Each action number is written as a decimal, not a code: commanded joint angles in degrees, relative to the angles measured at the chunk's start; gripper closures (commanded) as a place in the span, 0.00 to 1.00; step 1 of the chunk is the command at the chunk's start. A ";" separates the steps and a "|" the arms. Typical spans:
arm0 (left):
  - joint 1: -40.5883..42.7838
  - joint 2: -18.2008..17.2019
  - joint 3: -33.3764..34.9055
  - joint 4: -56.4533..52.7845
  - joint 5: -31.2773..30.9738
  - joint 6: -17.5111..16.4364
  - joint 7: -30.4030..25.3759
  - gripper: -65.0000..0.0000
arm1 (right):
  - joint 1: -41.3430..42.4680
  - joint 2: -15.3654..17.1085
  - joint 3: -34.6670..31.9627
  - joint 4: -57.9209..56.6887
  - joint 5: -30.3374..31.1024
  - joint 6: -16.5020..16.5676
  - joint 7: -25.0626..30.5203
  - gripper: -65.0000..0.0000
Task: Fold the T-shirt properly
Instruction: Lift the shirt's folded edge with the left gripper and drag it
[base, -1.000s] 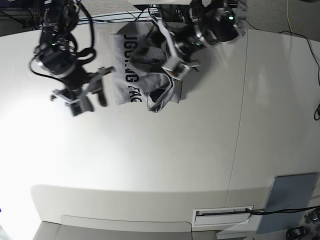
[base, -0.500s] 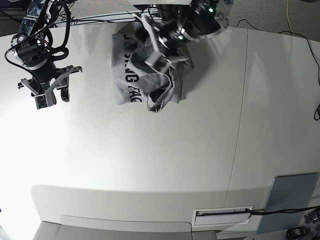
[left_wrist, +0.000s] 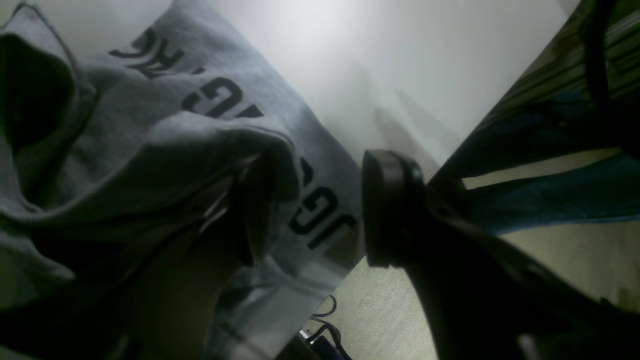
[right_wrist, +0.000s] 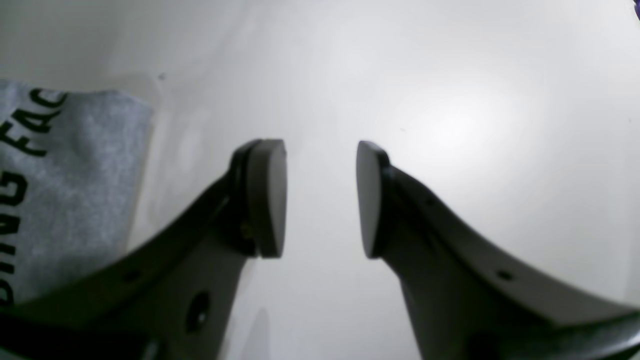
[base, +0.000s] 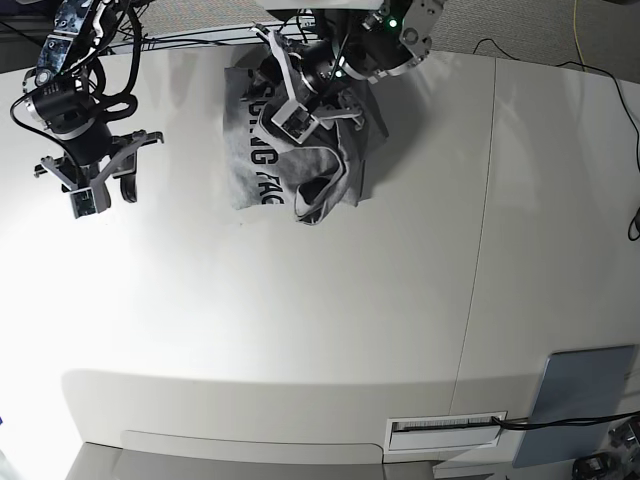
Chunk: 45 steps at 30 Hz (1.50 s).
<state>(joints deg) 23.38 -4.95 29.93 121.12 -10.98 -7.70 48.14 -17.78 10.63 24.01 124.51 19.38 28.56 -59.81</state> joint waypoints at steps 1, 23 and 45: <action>-0.28 0.35 0.26 0.37 -0.57 0.92 -1.79 0.58 | 0.11 0.79 0.39 1.01 0.26 0.09 1.29 0.64; -0.11 -7.30 0.15 2.73 1.14 4.24 -2.38 1.00 | -1.27 0.79 0.48 1.01 -0.17 0.09 1.77 0.64; 15.96 -15.85 -31.98 4.20 -4.61 0.55 -9.11 0.81 | -1.29 0.76 0.42 1.01 -0.15 0.09 1.73 0.64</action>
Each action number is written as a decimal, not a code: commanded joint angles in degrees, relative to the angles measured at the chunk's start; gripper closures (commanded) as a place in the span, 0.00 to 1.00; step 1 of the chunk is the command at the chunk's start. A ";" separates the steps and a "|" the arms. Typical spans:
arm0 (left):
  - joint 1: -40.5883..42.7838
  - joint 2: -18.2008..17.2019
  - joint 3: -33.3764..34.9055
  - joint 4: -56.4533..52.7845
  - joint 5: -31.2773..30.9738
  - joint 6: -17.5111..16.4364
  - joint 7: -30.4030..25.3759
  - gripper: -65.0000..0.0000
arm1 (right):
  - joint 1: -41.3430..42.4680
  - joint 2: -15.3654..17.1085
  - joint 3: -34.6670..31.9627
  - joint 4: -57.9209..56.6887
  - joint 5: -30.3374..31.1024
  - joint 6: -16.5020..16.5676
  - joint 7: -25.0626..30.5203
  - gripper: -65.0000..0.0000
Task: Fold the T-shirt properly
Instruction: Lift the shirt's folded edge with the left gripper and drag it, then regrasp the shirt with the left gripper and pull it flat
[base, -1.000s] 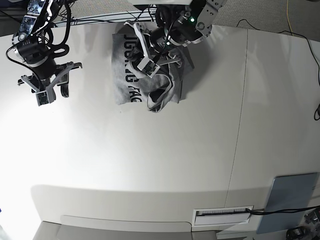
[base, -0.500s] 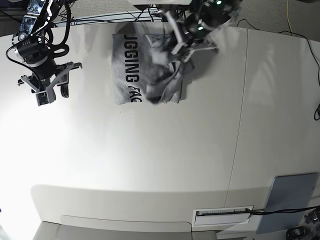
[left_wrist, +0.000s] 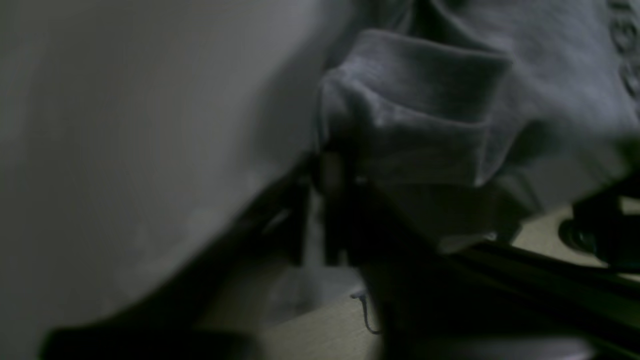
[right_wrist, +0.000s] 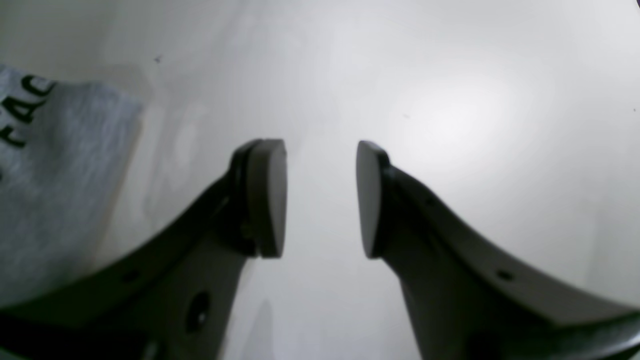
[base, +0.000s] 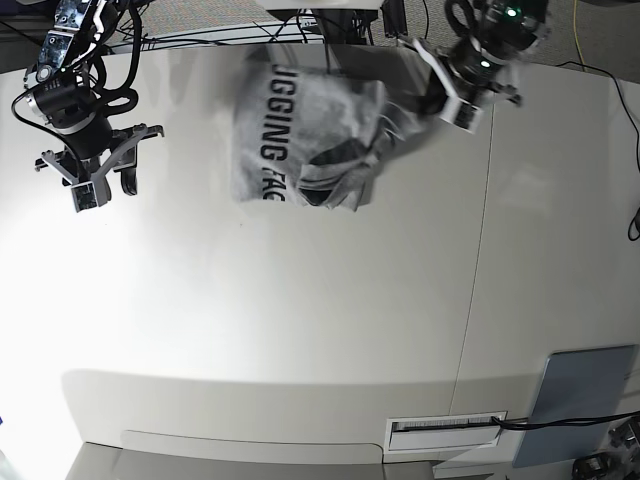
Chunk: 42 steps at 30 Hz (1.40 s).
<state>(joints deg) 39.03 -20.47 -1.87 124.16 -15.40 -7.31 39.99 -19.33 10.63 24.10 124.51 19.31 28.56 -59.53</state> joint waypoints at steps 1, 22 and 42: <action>0.31 -0.33 -1.51 1.16 -0.59 0.17 -0.37 0.72 | 0.26 0.76 0.35 1.01 -0.09 0.09 1.42 0.64; -12.85 -0.33 6.62 1.16 -9.20 -17.00 -3.82 0.49 | 0.28 0.76 0.33 1.01 0.79 0.09 1.44 0.64; -28.98 7.43 27.52 -11.74 4.31 -3.85 -1.33 0.49 | 0.26 0.61 0.35 1.01 -1.25 0.11 1.20 0.64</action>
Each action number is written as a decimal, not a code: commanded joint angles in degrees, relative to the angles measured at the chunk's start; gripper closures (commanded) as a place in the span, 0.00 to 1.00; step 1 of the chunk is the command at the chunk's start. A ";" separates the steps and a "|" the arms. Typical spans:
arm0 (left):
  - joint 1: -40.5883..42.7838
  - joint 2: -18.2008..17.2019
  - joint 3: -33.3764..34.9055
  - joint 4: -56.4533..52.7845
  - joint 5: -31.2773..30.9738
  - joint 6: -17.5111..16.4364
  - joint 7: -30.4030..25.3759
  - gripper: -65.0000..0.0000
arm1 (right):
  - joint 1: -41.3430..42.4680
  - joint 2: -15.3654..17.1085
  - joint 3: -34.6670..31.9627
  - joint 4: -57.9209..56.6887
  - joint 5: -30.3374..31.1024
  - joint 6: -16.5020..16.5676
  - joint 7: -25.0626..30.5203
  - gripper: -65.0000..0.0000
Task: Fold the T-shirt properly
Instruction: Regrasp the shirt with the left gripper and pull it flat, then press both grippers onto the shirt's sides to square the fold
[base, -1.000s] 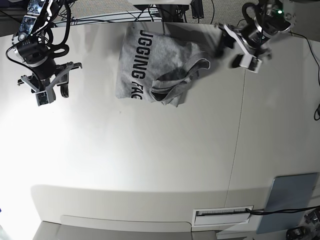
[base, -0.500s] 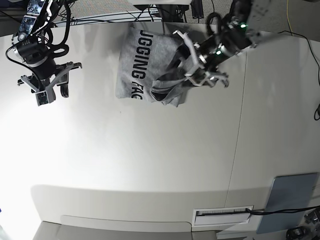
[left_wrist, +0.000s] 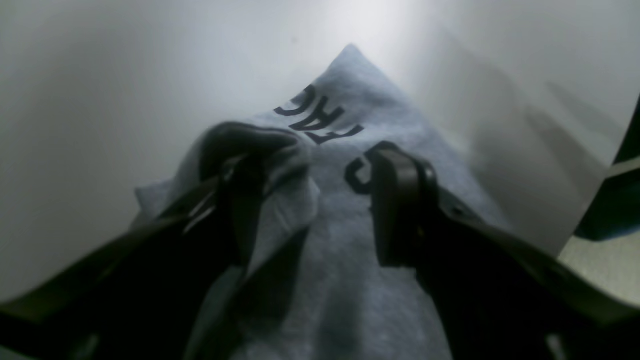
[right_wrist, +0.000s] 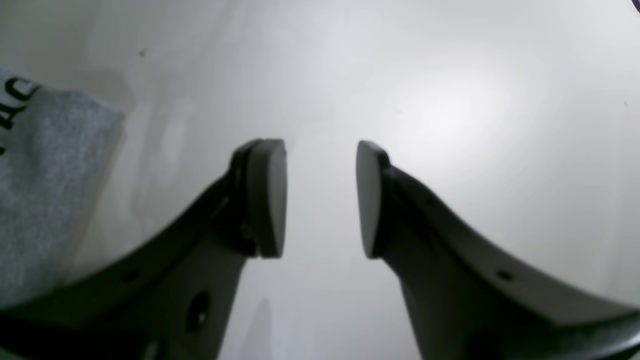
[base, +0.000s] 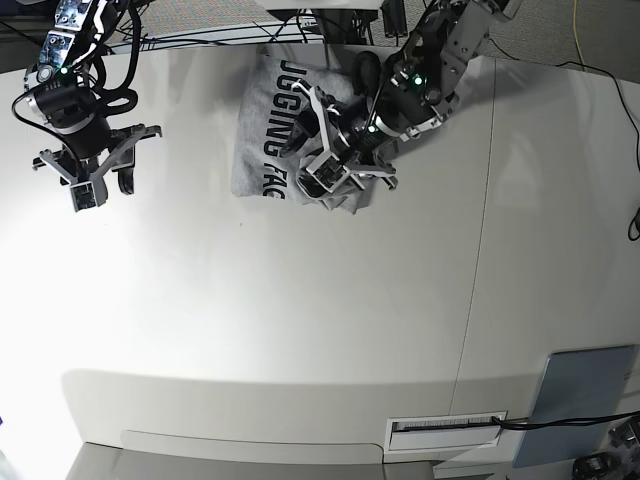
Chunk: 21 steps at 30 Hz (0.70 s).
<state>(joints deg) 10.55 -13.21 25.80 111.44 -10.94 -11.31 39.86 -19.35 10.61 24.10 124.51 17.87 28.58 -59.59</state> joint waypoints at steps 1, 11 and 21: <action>-0.57 0.15 -0.15 0.85 -0.13 1.88 -1.14 0.50 | 0.28 0.66 0.35 1.01 0.22 0.09 1.27 0.64; -0.72 -0.15 -1.20 0.85 5.70 8.98 -1.44 0.98 | 0.28 0.66 0.35 1.01 0.24 0.09 1.27 0.64; -2.60 -0.28 -19.93 -0.55 9.03 11.23 -0.42 0.98 | 0.28 0.66 0.35 1.01 0.31 0.09 1.22 0.64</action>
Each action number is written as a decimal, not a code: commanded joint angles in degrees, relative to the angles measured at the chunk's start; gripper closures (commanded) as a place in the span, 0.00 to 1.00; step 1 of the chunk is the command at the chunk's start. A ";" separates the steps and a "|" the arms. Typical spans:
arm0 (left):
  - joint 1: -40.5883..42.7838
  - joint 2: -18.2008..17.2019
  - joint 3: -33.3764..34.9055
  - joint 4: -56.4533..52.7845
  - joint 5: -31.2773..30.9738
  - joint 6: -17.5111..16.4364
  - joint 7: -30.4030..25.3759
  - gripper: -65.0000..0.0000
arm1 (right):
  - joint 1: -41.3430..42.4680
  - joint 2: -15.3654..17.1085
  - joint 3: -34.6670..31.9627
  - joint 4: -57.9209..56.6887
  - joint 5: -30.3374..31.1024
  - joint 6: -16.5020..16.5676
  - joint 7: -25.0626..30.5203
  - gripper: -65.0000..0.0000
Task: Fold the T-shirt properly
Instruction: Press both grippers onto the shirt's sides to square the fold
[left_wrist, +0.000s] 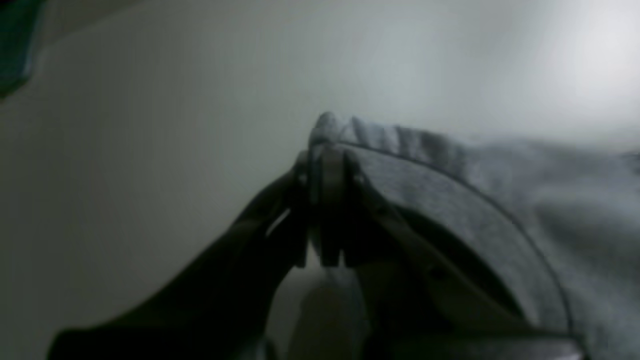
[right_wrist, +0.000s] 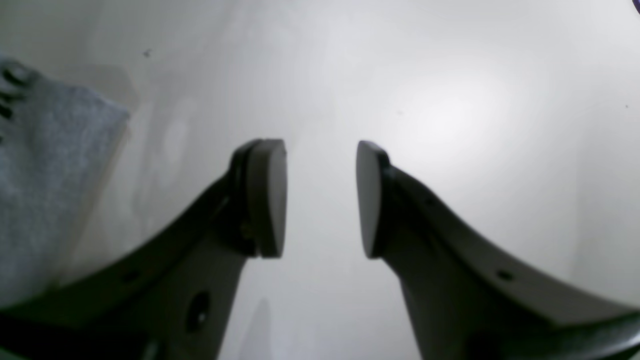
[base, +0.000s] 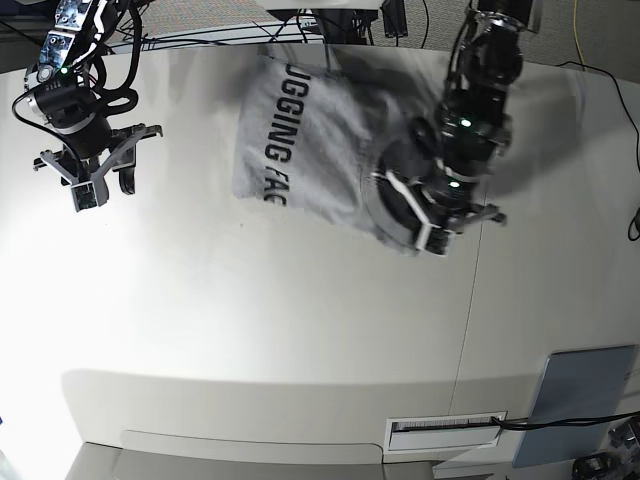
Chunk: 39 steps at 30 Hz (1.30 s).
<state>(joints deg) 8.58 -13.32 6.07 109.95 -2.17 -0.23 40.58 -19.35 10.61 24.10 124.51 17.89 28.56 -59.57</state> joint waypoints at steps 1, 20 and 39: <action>-0.66 -0.20 -1.36 0.37 0.33 -0.68 -1.14 0.97 | 0.28 0.66 0.33 1.01 0.28 0.11 1.22 0.64; 7.02 -0.17 -4.00 3.74 -10.16 -15.10 4.07 1.00 | 0.50 0.70 -2.60 0.94 3.87 0.13 3.10 0.76; 24.87 -0.20 -4.00 4.70 -14.56 -32.85 3.96 1.00 | 17.90 0.59 -31.17 -21.38 -5.57 0.00 7.34 1.00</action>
<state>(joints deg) 33.12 -13.37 2.13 113.60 -15.92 -32.86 45.45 -2.28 10.79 -7.38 102.21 11.94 28.58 -53.65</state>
